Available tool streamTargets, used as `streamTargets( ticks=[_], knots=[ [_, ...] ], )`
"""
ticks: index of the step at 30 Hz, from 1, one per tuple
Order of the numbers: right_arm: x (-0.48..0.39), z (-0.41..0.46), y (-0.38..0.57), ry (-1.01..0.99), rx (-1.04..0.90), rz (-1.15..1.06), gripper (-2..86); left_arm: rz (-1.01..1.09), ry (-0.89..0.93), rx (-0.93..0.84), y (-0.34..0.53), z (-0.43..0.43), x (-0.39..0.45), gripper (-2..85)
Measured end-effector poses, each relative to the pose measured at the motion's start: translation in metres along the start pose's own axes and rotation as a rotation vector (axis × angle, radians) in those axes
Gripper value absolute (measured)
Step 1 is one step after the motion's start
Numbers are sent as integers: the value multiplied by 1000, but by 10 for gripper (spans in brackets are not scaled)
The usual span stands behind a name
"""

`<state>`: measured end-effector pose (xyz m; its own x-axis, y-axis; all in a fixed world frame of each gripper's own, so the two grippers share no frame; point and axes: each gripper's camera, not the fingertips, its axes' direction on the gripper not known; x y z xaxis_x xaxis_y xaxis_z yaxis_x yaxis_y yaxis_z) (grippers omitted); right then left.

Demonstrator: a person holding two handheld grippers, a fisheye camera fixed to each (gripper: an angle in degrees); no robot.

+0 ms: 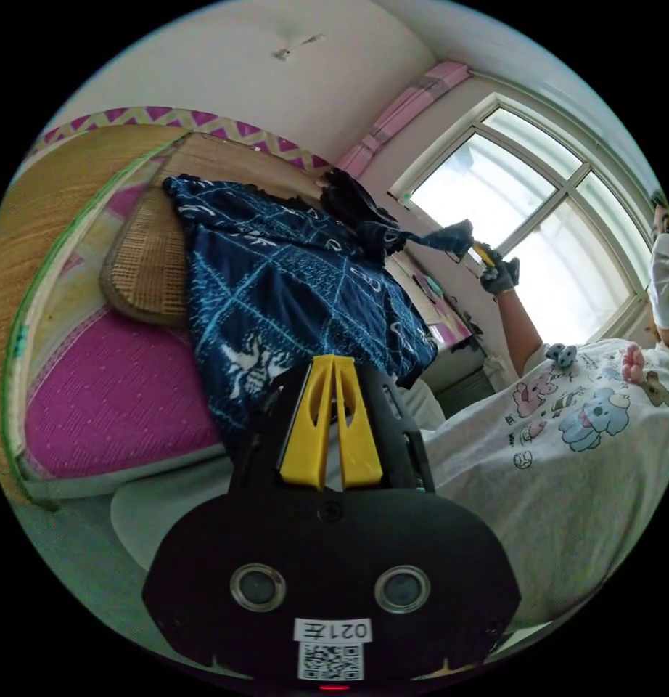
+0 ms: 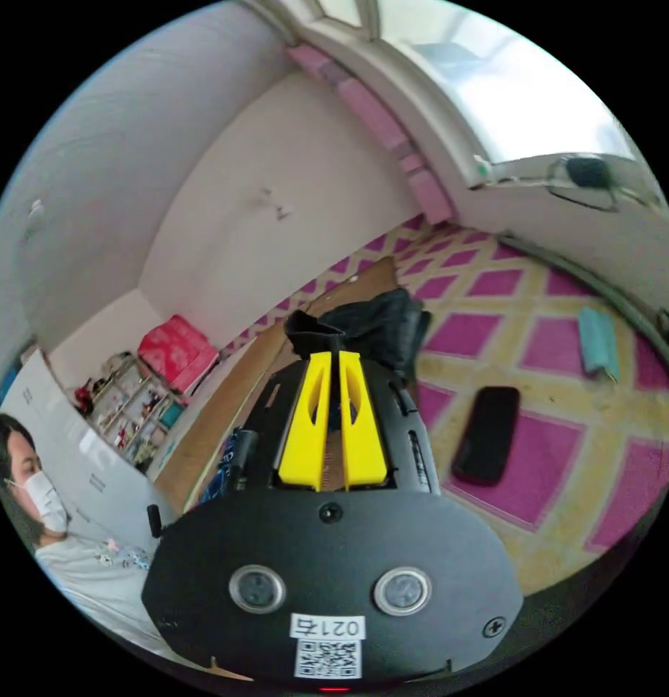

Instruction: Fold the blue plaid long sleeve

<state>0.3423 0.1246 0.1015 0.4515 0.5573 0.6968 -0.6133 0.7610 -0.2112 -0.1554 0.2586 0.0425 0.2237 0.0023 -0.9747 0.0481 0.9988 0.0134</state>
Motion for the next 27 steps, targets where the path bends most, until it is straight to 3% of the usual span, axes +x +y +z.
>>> streamTargets(
  ticks=[5, 9, 15, 22, 27],
  knots=[
    [148, -34, 45, 127, -13, 283, 6, 47, 16, -51, -17, 52, 25, -9],
    [228, -63, 98, 50, 57, 480, 6, 106, -8, -91, -29, 87, 49, -9],
    [251, -99, 147, -74, 104, 472, 9, 149, -14, -121, -35, 131, 76, -9],
    [260, -110, 188, -1, 33, 468, 39, 164, 41, -158, -42, 192, 99, -9],
    [225, -144, 193, 103, 100, 379, 93, 223, 58, -158, -57, 224, 125, -9]
  ],
)
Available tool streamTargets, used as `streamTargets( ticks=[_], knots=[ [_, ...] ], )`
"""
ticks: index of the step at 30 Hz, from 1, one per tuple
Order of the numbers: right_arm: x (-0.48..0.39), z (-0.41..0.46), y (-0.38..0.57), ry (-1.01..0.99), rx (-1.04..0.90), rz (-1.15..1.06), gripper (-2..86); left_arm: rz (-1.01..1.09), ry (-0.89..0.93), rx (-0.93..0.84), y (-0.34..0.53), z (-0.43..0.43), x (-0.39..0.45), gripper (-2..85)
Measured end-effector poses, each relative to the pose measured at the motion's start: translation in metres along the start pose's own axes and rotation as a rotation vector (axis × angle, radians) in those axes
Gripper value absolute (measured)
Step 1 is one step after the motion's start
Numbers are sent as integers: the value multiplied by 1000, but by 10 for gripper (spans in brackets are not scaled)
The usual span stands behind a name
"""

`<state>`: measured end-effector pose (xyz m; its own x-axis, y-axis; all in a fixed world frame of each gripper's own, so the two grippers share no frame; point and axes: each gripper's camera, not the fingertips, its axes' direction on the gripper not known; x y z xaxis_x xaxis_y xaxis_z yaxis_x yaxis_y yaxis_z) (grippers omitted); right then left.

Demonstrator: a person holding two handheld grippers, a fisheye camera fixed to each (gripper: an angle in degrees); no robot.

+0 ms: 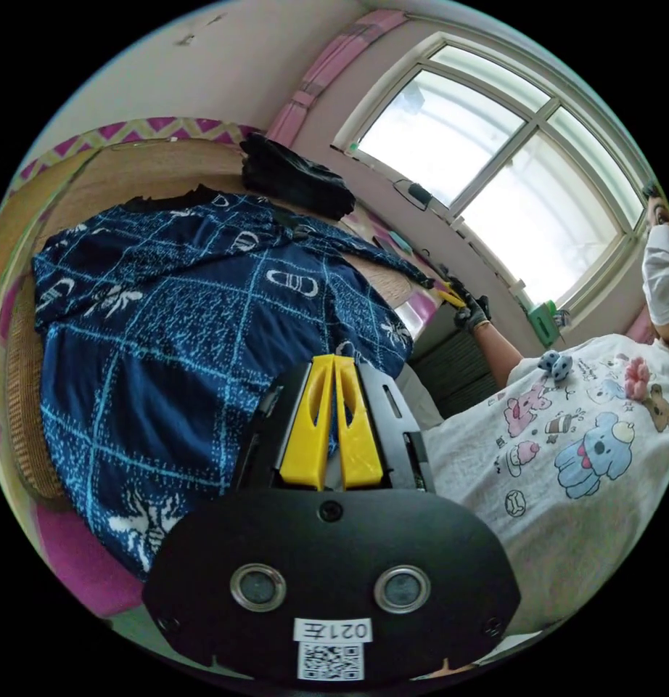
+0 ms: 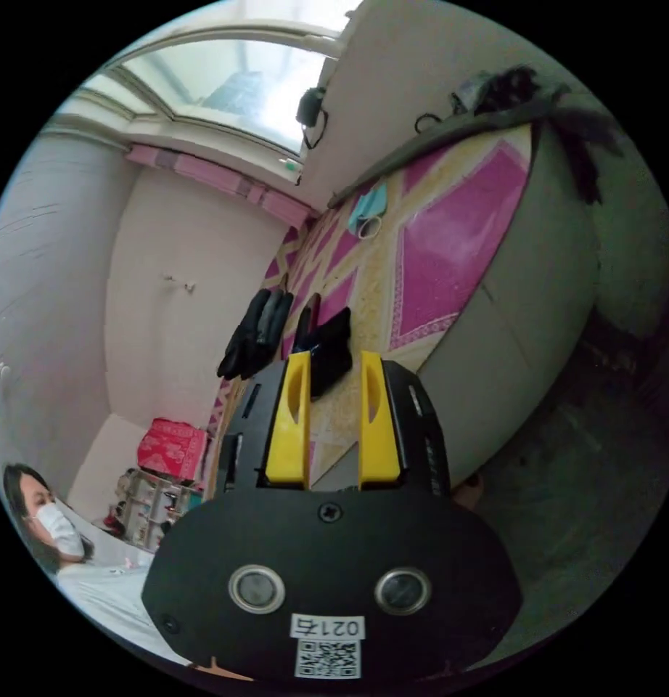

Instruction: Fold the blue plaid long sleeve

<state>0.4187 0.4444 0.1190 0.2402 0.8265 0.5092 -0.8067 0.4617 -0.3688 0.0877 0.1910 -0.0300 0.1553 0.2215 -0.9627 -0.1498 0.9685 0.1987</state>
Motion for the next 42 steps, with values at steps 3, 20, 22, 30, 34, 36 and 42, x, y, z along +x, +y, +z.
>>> streamTargets(
  ticks=[3, 20, 22, 30, 34, 36, 42],
  knots=[
    [-66, 24, 3, 66, -95, -212, 92, 39, -59, 18, -24, 17, 13, -9],
    [-198, 177, 87, 618, -253, -679, 53, 175, -534, -46, -186, 149, 58, 11],
    [-209, 183, 100, 670, -240, -725, 44, 166, -540, -94, -209, 169, 57, 41],
    [-232, 191, 129, 745, -223, -804, 22, 313, -656, -220, -250, 180, 71, 63],
    [-230, 174, 117, 675, -225, -692, 43, 295, -644, -214, -267, 142, 69, 10],
    [-241, 145, 116, 596, -135, -635, 42, 277, -601, -175, -274, 113, 67, 0],
    [-285, 119, 158, 358, -157, -661, 16, 86, -364, 188, -281, -66, 39, -8]
  ],
)
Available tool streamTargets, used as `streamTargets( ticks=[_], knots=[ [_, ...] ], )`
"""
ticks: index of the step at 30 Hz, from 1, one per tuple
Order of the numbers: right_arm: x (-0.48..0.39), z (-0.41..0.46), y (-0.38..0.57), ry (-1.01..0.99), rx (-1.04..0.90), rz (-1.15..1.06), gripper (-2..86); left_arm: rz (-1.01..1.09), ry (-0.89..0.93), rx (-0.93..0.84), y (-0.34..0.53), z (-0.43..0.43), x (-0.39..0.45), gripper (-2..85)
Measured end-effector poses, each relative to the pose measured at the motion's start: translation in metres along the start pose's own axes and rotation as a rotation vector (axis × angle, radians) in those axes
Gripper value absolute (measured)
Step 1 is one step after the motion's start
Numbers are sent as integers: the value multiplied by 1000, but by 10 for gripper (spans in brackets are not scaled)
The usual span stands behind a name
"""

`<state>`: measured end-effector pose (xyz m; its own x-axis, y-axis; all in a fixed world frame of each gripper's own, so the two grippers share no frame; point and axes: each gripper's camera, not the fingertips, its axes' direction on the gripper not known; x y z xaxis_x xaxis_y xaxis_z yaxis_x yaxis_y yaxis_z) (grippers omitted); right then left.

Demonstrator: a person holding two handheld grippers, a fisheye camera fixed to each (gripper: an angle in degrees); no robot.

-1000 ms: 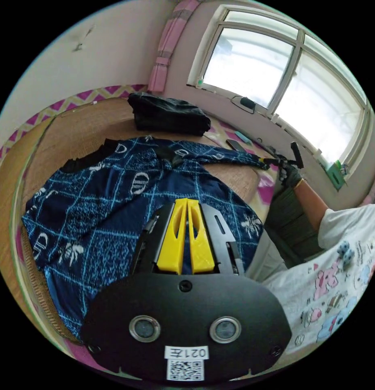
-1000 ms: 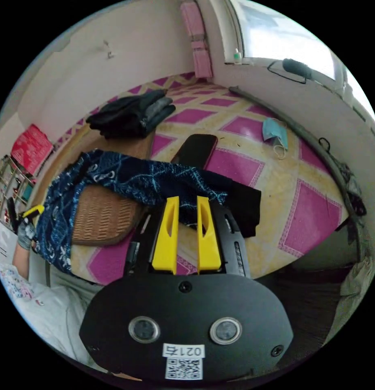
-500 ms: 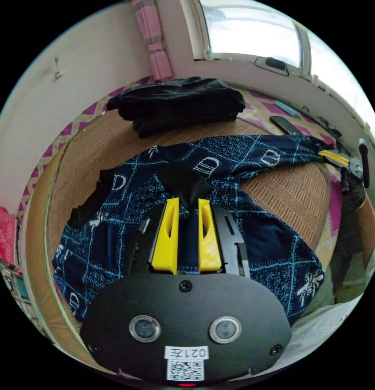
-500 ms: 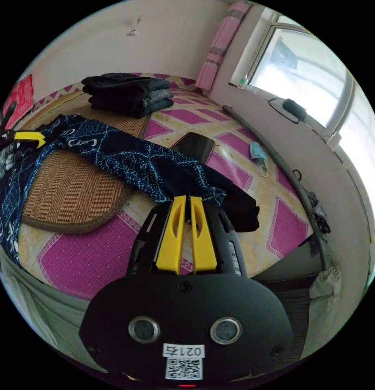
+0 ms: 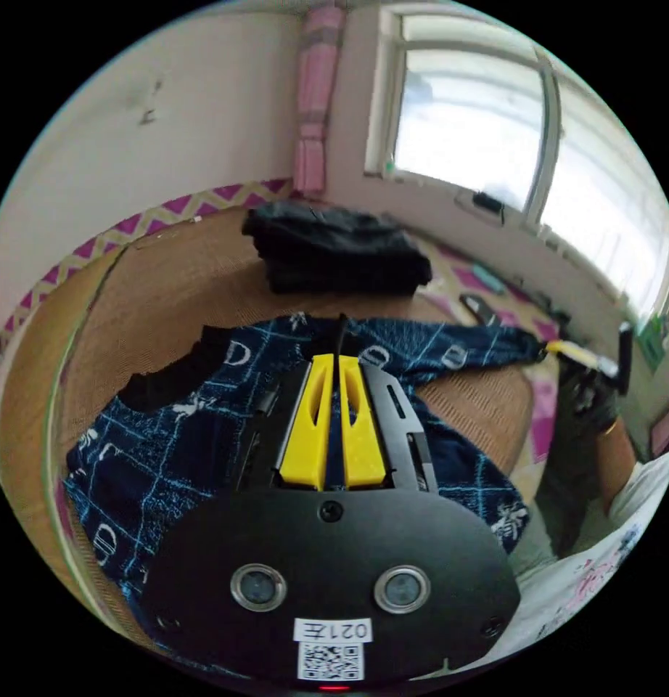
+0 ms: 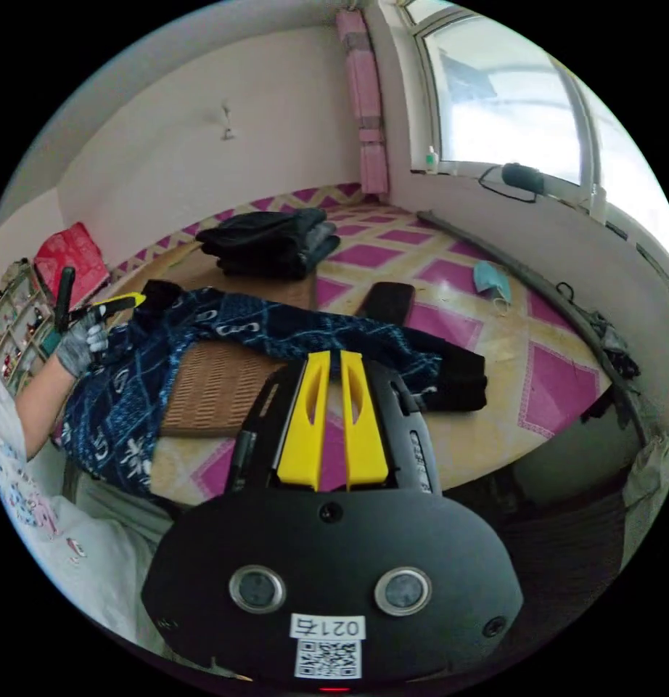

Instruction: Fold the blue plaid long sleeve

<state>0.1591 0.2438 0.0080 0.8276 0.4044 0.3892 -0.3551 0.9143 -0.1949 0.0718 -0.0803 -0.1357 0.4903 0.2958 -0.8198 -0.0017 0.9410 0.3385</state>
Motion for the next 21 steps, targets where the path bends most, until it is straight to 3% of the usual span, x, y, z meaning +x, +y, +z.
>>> streamTargets(
  ticks=[5, 11, 13, 16, 21],
  knots=[
    [-38, -4, 14, -160, -42, -13, 3, -173, 4, 207, -8, -180, -114, -9],
    [-66, -13, 17, -298, -41, 65, -5, -410, -195, 385, 25, -420, -281, -10],
    [-78, -13, 14, -294, -49, 62, -5, -475, -338, 432, 54, -507, -336, -10],
    [-99, -6, 7, -291, -83, 63, -5, -567, -461, 430, 101, -593, -406, -10],
    [-152, 12, -10, -294, -145, 14, -6, -868, -437, 316, 200, -658, -519, -10]
  ],
)
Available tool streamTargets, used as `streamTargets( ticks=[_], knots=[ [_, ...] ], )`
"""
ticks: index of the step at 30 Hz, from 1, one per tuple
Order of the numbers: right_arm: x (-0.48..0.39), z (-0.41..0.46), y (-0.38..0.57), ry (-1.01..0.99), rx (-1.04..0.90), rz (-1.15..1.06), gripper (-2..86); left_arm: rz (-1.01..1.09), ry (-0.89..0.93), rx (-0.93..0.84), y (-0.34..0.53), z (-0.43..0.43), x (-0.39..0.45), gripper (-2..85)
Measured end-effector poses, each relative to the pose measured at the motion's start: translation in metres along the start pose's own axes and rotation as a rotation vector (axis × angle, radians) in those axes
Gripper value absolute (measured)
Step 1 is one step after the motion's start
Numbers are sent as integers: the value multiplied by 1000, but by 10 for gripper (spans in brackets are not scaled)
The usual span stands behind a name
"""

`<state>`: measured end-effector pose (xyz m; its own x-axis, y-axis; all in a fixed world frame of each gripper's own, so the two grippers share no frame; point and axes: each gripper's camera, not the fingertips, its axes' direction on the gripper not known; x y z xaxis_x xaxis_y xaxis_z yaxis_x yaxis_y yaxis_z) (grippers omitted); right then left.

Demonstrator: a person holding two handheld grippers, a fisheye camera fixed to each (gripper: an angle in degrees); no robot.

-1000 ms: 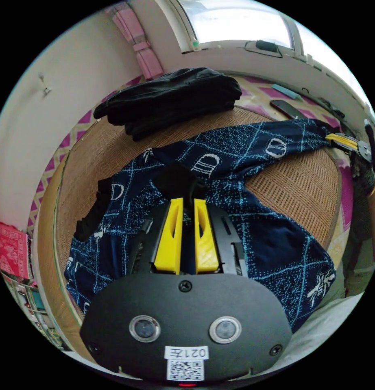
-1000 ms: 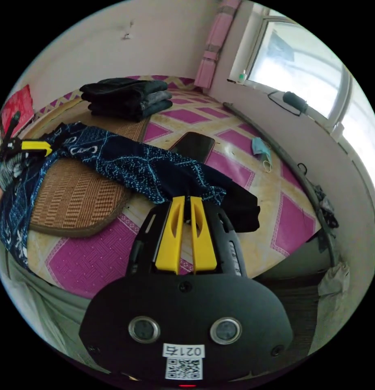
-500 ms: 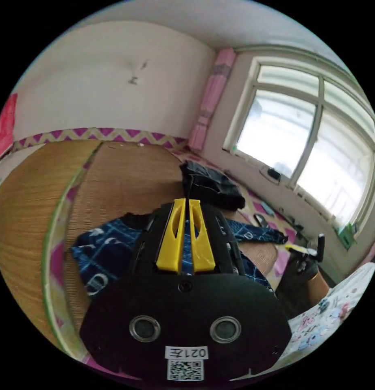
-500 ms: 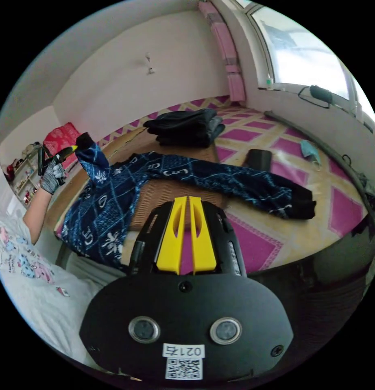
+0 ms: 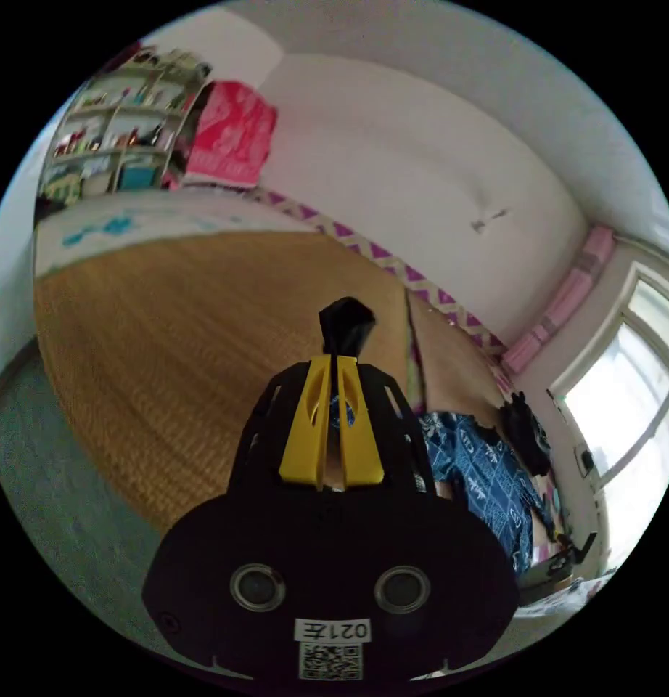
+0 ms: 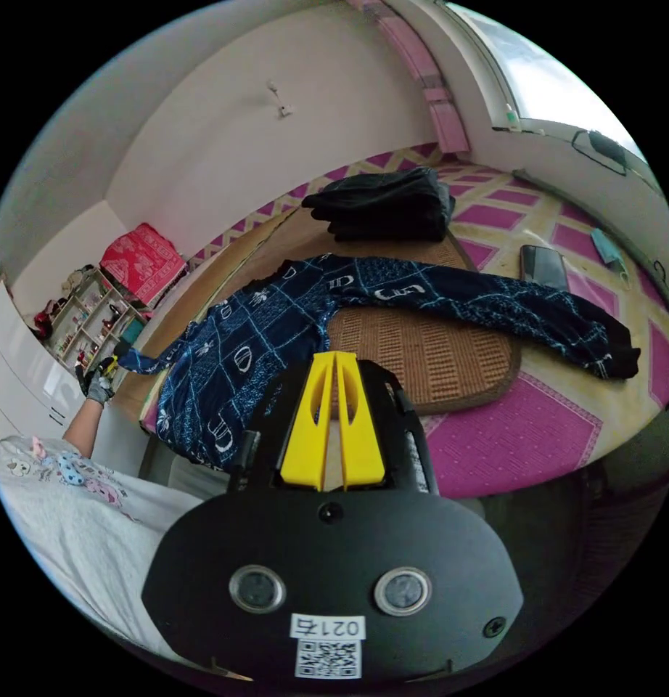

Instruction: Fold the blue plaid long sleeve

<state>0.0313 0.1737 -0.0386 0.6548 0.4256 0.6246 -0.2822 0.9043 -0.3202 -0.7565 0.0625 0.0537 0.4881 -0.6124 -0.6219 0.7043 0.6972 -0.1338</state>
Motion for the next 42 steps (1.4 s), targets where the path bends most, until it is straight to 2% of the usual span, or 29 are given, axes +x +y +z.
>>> streamTargets(
  ticks=[6, 10, 12, 16, 20, 28, 31, 33, 38, 40, 41, 42],
  knots=[
    [-63, 31, -18, 37, -81, -121, -6, -331, 195, 66, -21, -33, -126, -10],
    [-88, 41, -23, 18, -94, -157, -6, -292, 331, 202, -44, -83, -151, -8],
    [-98, 50, -24, 12, -116, -167, -6, -308, 341, 184, -53, -94, -163, -6],
    [-109, 63, -26, -10, -147, -179, -6, -438, 314, 42, -78, -108, -198, 23],
    [-116, 67, -27, -39, -145, -178, -6, -451, 266, 131, -99, -146, -213, 59],
    [-123, 78, -30, -59, -168, -163, -6, -306, 176, -22, -170, -149, -201, 114],
    [-127, 80, -31, -65, -169, -157, -6, -301, 144, -45, -187, -142, -199, 96],
    [-130, 82, -31, -56, -177, -160, -7, -289, 120, -75, -195, -138, -197, 9],
    [-132, 89, -30, -51, -194, -156, -7, -230, 128, -45, -210, -160, -178, -6],
    [-132, 93, -30, -59, -202, -152, -7, -305, 1, -216, -206, -140, -188, -7],
    [-132, 96, -31, -68, -207, -152, -7, -319, 0, -244, -203, -135, -192, -7],
    [-132, 100, -32, -75, -215, -154, -7, -346, 57, -176, -201, -140, -195, -6]
  ],
)
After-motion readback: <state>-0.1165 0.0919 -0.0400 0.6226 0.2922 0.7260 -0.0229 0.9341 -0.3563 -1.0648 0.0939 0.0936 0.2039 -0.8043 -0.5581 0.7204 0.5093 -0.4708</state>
